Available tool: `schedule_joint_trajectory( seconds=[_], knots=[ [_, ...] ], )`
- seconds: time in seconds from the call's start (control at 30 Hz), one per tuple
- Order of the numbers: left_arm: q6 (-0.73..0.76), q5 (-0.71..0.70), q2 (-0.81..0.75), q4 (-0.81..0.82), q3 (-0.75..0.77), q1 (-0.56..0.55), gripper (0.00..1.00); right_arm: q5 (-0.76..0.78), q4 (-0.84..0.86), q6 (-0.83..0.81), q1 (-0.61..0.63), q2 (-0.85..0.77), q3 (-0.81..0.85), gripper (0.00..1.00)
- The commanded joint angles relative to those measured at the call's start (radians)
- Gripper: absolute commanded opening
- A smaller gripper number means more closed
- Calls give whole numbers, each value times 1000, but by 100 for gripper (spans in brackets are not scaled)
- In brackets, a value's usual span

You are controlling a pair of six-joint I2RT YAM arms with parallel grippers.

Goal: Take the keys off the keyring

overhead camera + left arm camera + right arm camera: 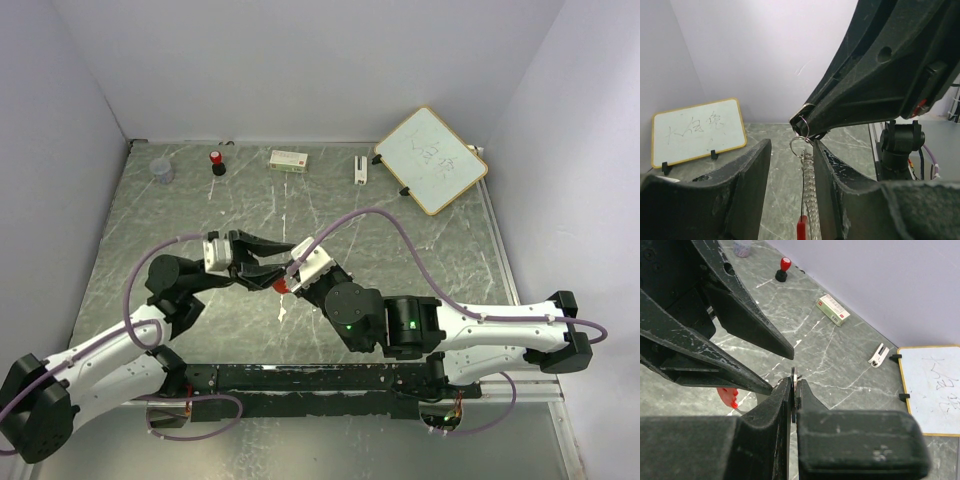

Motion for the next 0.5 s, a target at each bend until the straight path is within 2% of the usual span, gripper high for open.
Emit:
schedule_joint_trajectory(
  seconds=[0.0,0.2,0.47],
  knots=[
    [21,-26,-64,41,-28,-5,51,-9,26,-9,2,-28,26,0],
    [53,-56,-116,-1,-25,-4,52,-21,24,-9,2,-32,26,0],
    [36,-31,-69,39,-21,-5,50,-58,24,-10,3,-41,29,0]
  ],
)
